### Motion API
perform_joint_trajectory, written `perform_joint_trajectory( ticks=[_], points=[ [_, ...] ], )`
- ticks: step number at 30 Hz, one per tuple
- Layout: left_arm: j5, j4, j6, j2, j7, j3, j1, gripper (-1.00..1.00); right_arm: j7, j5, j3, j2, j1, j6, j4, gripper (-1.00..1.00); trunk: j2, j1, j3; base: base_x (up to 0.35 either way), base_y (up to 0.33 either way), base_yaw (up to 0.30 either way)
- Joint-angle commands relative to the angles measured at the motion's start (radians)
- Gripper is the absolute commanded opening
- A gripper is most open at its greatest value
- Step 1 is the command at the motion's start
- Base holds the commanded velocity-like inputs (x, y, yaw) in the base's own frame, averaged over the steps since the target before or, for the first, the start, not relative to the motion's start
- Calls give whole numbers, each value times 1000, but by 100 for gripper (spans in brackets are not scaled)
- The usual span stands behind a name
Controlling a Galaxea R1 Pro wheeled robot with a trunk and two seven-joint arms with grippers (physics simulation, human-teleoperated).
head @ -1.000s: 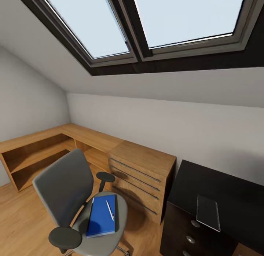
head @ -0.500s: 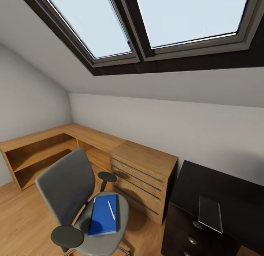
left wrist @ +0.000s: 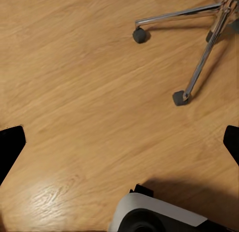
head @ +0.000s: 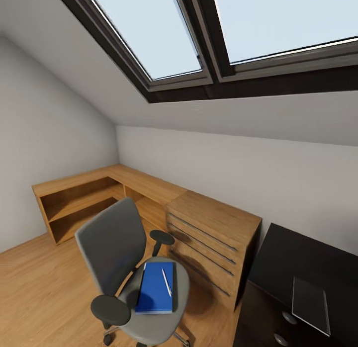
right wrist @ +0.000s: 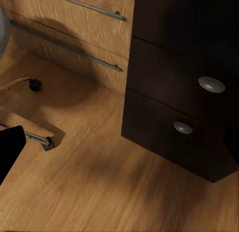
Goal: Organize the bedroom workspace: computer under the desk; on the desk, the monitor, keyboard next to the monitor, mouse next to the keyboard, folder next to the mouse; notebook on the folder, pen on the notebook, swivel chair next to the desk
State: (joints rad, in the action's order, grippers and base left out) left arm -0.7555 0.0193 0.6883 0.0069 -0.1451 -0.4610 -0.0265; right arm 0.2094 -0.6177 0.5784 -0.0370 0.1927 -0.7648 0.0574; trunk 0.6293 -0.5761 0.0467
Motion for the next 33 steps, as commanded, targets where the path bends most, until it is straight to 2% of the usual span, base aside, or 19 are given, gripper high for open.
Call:
perform_joint_trajectory(
  ticks=[1, 11, 22, 25, 26, 33],
  points=[
    [1, 1, 1, 0, -10, -8, -1, 100, 9, 0, 9, 0, 1, -1, -1, 100, 2, 0, 2, 0, 0, 275],
    [1, 1, 1, 1, -10, -8, 0, 100, 8, 4, 10, 0, 1, -3, -31, 100, 2, 0, 11, 0, 0, 218],
    [-1, 1, 0, 1, -11, -8, -1, 100, 7, 8, 11, 1, 1, -2, -36, 100, 2, 0, 27, 0, 0, 38],
    [-1, 1, 0, 1, -11, -8, 0, 100, 7, 23, 12, 4, 1, -2, -36, 100, 2, 0, 30, 0, 0, 4],
    [-1, 1, 0, 1, -11, -8, 0, 100, 7, 46, 11, 7, 1, -2, -38, 100, 2, 0, 30, 0, 0, 1],
    [-1, 1, 0, 1, -11, -8, 0, 100, 8, 71, 11, 20, 1, 0, -52, 100, 2, 0, 31, 0, 0, 0]
  ],
)
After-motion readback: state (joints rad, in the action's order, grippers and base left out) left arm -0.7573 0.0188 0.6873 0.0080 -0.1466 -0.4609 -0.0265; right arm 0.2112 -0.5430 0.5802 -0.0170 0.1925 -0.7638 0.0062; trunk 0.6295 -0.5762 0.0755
